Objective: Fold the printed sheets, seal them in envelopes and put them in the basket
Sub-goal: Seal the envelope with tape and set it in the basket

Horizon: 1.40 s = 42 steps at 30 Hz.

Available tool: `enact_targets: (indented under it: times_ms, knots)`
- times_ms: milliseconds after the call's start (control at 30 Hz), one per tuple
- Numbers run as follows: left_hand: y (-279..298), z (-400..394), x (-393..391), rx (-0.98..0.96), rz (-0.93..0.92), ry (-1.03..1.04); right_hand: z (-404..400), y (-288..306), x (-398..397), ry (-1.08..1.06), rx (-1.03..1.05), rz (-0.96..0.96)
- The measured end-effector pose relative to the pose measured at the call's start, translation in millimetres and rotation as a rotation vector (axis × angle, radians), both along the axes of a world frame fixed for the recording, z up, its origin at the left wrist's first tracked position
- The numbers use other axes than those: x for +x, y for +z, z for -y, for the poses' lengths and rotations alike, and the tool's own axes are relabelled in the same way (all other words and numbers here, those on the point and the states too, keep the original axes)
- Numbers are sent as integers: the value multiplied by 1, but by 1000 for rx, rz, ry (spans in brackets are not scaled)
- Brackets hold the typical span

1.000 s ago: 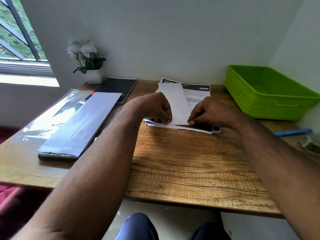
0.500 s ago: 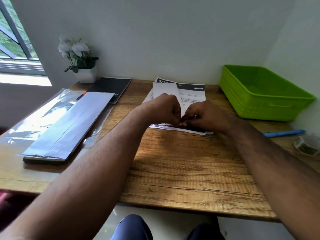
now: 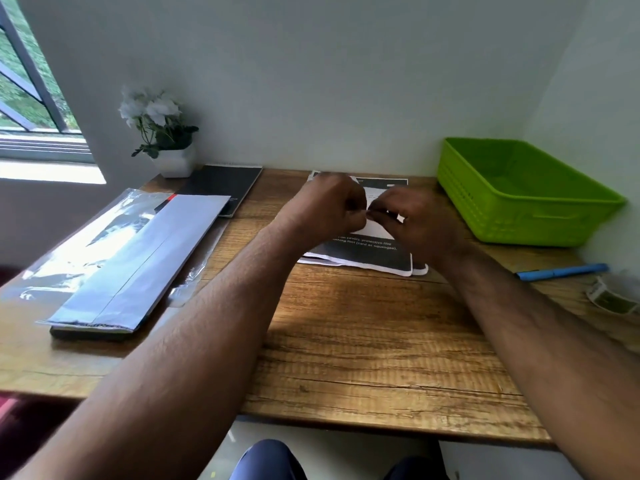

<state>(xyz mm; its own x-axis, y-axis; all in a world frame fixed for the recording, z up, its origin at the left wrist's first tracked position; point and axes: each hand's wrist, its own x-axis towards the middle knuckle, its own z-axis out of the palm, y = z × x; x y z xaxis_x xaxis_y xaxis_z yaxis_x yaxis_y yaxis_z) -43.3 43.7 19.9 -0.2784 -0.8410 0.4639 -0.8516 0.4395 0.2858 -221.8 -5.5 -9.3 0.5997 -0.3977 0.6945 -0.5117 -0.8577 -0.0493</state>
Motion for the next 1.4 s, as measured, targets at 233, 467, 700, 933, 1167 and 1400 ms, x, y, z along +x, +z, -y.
enact_targets:
  times_ms: [233,467,700,933,1167,1400]
  knots:
    - [6,0,29,-17,-82,215,8,5,-21,-98,-59,107]
    - [6,-2,11,-321,-48,88,1,10,-13,-140,-196,66]
    - [2,4,6,-384,-206,-86,-5,11,-7,-82,-96,237]
    - [14,13,54,-256,-1347,94,13,7,-38,-242,19,554]
    - [-30,26,68,104,-883,603,26,-19,-23,-362,321,-10]
    - [-32,18,56,255,13,797,20,-22,-19,-376,645,-350]
